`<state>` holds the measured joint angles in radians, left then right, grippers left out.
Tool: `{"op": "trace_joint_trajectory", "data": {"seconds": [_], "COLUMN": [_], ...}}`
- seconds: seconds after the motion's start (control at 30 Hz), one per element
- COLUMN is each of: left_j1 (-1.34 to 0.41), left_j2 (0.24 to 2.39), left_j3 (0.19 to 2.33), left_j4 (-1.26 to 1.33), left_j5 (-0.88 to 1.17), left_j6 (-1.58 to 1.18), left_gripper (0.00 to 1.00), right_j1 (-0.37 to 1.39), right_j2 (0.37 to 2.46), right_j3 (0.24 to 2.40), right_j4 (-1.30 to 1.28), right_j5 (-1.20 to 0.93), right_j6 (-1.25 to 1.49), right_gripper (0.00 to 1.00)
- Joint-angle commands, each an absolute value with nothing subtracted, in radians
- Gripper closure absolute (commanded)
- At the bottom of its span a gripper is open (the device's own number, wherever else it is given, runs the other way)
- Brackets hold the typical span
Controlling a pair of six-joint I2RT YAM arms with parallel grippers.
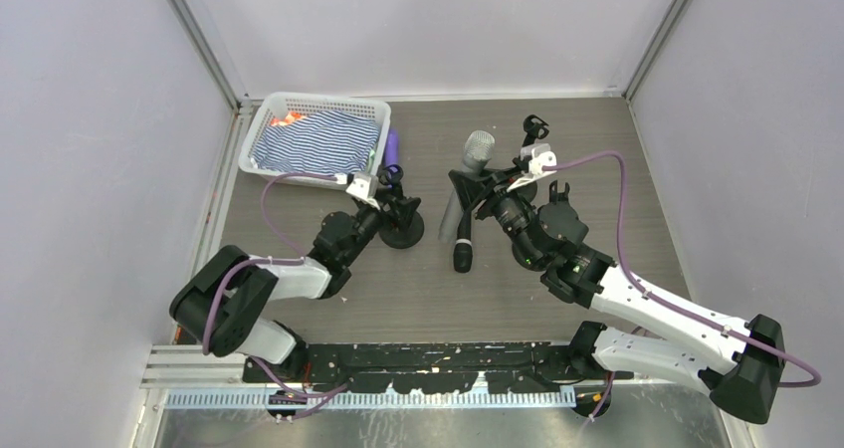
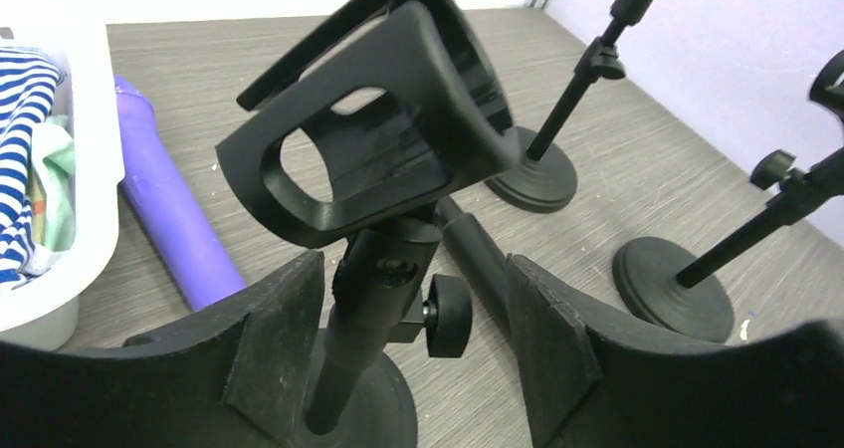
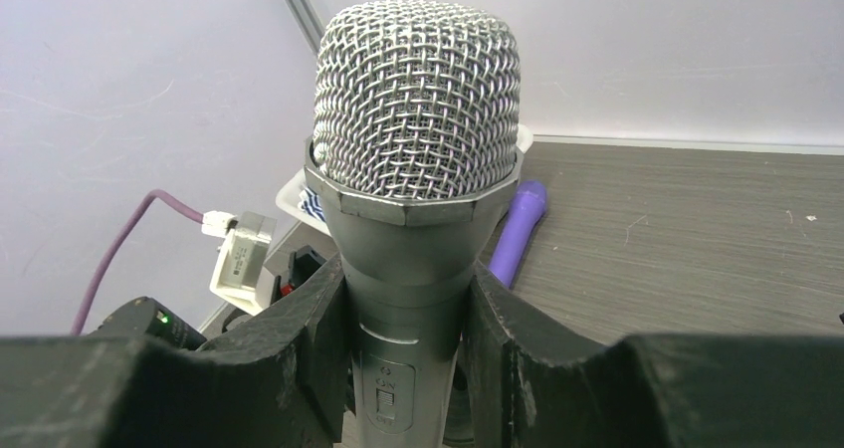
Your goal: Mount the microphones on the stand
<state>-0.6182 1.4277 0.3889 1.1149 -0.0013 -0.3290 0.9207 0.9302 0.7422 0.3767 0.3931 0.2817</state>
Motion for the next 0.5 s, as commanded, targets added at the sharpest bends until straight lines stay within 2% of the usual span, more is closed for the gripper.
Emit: {"op": "trace_joint_trajectory", "data": {"seconds": [0.0, 0.13, 0.47], "left_j1": [-0.621, -0.623, -0.621], "left_j2": [1.476, 1.503, 1.522], "left_j3": [0.407, 0.415, 0.44], "left_j4": [1.287, 1.322, 1.345], "left_j5": [-0.054, -0.067, -0.073], "left_j6": [-0.284, -0.286, -0.272], "left_gripper": [0.36, 0.44, 0.45], "right_j1": [0.916, 0.917, 0.917], "right_j2": [0.912, 0.908, 0.916], "right_j3": [0.74, 0.735, 0.729], "right_j4": [0.443, 0.439, 0.437], "right_j5": [0.391, 0.392, 0.394], "right_j6": [0.265, 0.26, 0.261], "right_gripper": [0.99, 0.99, 0.99]}}
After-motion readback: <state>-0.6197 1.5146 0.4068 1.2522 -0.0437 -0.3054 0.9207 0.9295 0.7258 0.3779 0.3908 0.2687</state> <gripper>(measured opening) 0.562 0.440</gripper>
